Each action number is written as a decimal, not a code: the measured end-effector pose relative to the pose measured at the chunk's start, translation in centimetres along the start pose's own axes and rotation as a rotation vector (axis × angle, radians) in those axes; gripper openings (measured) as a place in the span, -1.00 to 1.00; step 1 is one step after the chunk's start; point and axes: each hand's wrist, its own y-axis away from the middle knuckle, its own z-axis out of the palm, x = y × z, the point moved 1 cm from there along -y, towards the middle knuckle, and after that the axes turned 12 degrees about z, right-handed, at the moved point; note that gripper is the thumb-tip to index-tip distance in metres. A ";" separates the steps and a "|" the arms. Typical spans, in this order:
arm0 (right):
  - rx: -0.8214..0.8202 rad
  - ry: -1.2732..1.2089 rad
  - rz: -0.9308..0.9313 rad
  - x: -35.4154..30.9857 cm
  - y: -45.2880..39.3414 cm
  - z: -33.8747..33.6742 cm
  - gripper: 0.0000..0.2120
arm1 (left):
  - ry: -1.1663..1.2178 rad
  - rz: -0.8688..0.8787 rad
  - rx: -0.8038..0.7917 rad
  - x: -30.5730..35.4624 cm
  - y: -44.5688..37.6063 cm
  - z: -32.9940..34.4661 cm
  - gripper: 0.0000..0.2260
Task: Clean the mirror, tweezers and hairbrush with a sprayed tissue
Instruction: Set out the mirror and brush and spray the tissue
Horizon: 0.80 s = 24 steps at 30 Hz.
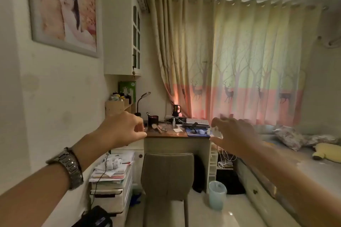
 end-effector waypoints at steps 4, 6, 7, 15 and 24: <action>0.022 -0.025 0.010 -1.2 -2.9 3.1 -0.66 | -0.017 -0.005 -0.004 -3.1 -2.5 2.6 -0.86; 0.011 -0.025 0.003 -2.4 -4.9 4.9 -0.67 | -0.009 0.013 -0.016 -5.2 -4.0 4.3 -0.85; 0.011 -0.029 0.001 -3.0 -6.0 5.8 -0.67 | -0.008 0.016 -0.024 -6.5 -4.9 5.0 -0.84; -0.017 -0.063 0.067 -7.1 -14.8 12.2 -0.64 | 0.028 0.070 -0.061 -16.4 -12.8 9.3 -0.81; -0.053 -0.003 0.161 -5.1 -21.5 20.0 -0.66 | 0.101 0.143 -0.108 -20.9 -22.3 17.0 -0.79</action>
